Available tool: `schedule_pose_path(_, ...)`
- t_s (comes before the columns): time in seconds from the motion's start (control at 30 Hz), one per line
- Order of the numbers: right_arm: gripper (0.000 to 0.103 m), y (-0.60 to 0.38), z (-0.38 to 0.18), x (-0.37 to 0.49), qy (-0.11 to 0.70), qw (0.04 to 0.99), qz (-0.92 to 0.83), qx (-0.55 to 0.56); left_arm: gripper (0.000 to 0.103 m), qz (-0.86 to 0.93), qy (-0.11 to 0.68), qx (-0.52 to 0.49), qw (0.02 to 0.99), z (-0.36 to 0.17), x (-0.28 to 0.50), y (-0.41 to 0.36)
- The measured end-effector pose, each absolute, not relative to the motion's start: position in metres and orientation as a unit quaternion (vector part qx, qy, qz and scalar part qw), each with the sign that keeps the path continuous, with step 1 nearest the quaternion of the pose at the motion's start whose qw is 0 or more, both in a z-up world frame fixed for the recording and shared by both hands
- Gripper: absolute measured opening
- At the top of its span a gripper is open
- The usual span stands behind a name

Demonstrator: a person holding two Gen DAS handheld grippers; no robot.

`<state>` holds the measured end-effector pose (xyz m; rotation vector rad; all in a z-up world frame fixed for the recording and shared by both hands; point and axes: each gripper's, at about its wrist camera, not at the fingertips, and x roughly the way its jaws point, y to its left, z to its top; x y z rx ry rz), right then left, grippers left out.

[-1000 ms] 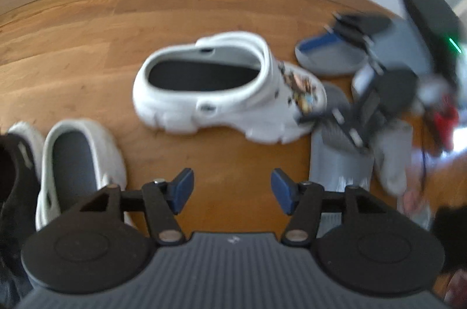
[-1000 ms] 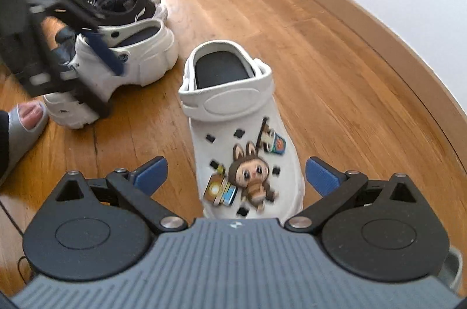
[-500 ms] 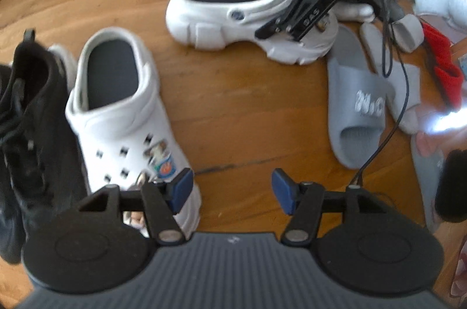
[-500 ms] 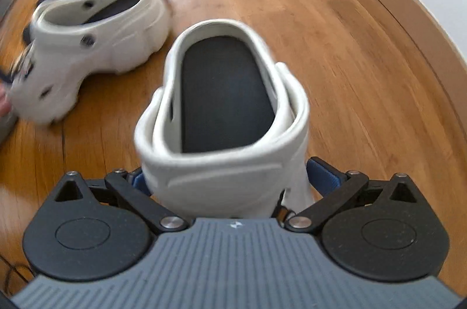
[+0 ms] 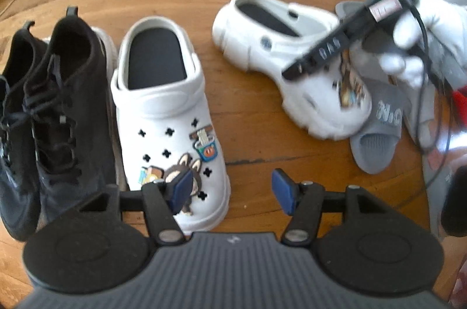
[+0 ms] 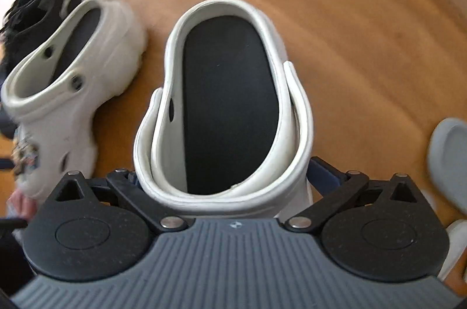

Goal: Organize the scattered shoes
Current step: 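Push the charmed clog with the right gripper against the other clog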

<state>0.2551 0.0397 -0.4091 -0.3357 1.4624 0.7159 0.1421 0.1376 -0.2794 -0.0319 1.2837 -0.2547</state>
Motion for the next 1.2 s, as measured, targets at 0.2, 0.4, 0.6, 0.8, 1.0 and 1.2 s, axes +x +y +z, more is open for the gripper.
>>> schedule_pose_path(0.2, 0.102, 0.017, -0.406, 0.249, 0.661, 0.649, 0.354, -0.124, 0.058, -0.115, 0.598, -0.017, 0.793, -0.279, 0.144, 0.138)
schedule_pose_path(0.4, 0.102, 0.005, -0.391, 0.257, 0.66, 0.641, 0.383, -0.083, 0.058, -0.115, 0.597, -0.017, 0.793, -0.278, 0.148, 0.136)
schedule_pose_path(0.6, 0.1, -0.006, -0.396, 0.258, 0.647, 0.64, 0.408, -0.069, 0.06, -0.112, 0.604, -0.006, 0.789, -0.282, 0.143, 0.137)
schedule_pose_path(0.8, 0.099, 0.003, -0.399, 0.244, 0.656, 0.602, 0.454, -0.045, 0.06, -0.105, 0.614, 0.009, 0.782, -0.288, 0.139, 0.137)
schedule_pose_path(1.0, 0.098, -0.008, -0.404, 0.243, 0.652, 0.593, 0.469, -0.052, 0.061, -0.098, 0.621, 0.015, 0.778, -0.289, 0.128, 0.145)
schedule_pose_path(1.2, 0.088, -0.011, -0.409, 0.245, 0.638, 0.598, 0.485, -0.036, 0.061, -0.096, 0.635, 0.053, 0.764, -0.298, 0.11, 0.155)
